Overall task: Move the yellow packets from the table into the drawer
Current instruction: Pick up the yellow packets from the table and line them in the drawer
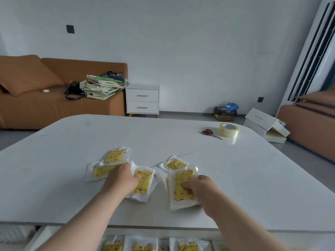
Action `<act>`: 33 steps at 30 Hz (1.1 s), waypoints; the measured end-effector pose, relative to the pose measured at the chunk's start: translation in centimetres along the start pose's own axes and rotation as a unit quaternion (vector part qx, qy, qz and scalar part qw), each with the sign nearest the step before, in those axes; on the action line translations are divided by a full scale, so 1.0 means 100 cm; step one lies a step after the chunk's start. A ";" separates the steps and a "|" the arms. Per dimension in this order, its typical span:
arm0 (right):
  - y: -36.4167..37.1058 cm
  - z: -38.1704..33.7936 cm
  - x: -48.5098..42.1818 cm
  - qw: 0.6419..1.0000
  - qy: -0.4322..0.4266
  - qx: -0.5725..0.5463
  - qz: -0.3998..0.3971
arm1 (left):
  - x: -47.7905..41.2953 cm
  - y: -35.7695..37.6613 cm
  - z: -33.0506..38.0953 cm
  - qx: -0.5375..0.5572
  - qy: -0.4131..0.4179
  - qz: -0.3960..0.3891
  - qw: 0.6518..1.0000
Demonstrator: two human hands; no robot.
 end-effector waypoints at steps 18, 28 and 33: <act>-0.002 0.001 -0.010 1.000 -0.004 0.013 -0.005 | -0.003 0.005 0.012 -0.052 -0.093 -0.104 0.989; -0.003 0.002 -0.005 1.000 -0.003 0.006 -0.014 | -0.003 0.004 0.009 0.171 -0.103 -0.129 0.971; -0.012 -0.005 0.009 1.000 -0.010 0.002 -0.006 | 0.002 -0.004 0.002 0.267 -0.120 -0.147 0.945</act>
Point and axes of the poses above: each hand's wrist, its own x-axis away from the middle knuckle, its own y-axis out of the palm, z = x × y, the point moved 7 cm from there along -x, towards the middle knuckle, and after that the axes turned 3 degrees about -y, right-handed, at the moved point
